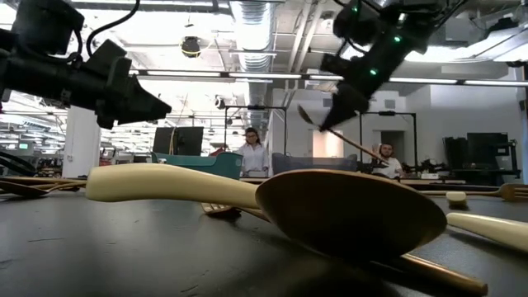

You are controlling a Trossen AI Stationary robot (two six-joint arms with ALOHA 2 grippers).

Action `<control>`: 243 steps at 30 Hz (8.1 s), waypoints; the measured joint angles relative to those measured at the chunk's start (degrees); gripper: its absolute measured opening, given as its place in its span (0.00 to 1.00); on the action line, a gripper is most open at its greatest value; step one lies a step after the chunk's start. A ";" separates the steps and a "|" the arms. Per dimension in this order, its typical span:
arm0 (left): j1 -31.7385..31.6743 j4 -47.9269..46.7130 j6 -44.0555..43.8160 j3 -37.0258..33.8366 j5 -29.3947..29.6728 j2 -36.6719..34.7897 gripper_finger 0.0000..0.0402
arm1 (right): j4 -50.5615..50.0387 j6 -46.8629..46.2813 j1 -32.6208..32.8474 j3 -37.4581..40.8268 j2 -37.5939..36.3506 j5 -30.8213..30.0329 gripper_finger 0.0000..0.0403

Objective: Sort silverware by color (type)
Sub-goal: Put the gold spoon into the black bin, then put the silver knife into the light blue bin

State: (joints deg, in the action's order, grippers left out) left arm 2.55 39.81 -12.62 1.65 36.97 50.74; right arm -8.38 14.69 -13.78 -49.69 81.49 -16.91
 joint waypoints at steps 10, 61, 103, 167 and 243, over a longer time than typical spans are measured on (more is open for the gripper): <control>0.00 1.06 1.39 0.00 1.32 0.00 0.40 | 22.69 17.72 -10.58 -2.64 1.41 5.60 0.10; 0.07 1.58 -5.91 -0.02 -4.11 0.02 0.40 | -2.18 -23.21 7.39 -2.53 5.90 13.05 0.36; -1.67 -20.07 0.10 39.22 -23.67 51.56 0.40 | 20.51 -44.68 22.03 12.72 3.50 -1.42 0.36; -30.22 -60.54 38.00 40.35 -36.02 24.54 0.40 | -0.18 -57.29 35.32 12.72 -2.45 -19.24 0.29; -38.92 -81.83 51.99 67.10 -7.22 46.71 0.08 | -0.40 -47.38 29.15 12.72 -2.86 -11.09 0.29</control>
State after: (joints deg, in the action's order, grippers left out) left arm -36.37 -42.02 39.37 68.75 29.75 97.45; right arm -8.78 -32.69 15.37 -36.97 78.63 -28.00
